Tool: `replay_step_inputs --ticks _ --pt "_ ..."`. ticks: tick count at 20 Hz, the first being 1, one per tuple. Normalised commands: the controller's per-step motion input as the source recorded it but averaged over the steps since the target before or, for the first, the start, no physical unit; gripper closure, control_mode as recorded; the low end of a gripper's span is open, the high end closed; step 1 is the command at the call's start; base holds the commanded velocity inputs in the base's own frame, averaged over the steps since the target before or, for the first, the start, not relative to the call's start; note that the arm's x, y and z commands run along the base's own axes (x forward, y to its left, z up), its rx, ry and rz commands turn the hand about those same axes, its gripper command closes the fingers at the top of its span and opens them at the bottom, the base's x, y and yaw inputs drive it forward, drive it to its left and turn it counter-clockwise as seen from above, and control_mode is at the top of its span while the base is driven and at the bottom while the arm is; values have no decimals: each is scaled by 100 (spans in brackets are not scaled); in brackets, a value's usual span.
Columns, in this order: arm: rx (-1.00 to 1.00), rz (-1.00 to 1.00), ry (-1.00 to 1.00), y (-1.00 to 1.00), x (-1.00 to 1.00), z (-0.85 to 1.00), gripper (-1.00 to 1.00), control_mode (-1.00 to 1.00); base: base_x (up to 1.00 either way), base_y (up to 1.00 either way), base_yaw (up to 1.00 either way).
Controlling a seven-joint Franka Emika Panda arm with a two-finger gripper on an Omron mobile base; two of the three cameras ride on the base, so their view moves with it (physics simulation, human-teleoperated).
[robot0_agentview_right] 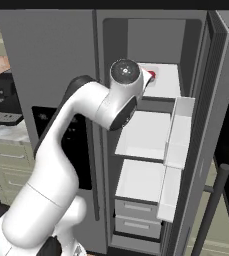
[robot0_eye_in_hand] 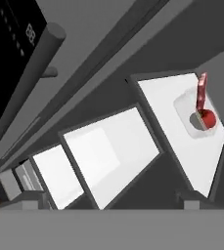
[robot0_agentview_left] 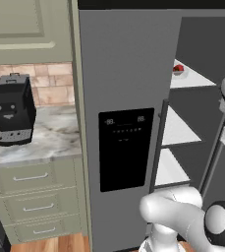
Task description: Place the tupperware containing the steak and bell pepper meal in the microwave. Close the microwave door and press the start button to reheat the meal.
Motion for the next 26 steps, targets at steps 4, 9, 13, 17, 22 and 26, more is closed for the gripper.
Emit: replay_step_inputs --ticks 4,9,13,17,22,26 --pt "-12 40 1 10 30 0 -100 -100 0 0 0" --pt "-19 29 0 30 28 0 -100 -100 0 0 0" --pt "-16 18 0 19 27 -1 -100 -100 0 0 0" --pt "-7 13 -1 0 24 0 -100 -100 0 0 0" --pt "0 10 -1 0 28 0 -100 -100 0 0 0" --pt "0 9 -2 0 26 0 -100 -100 0 0 0"
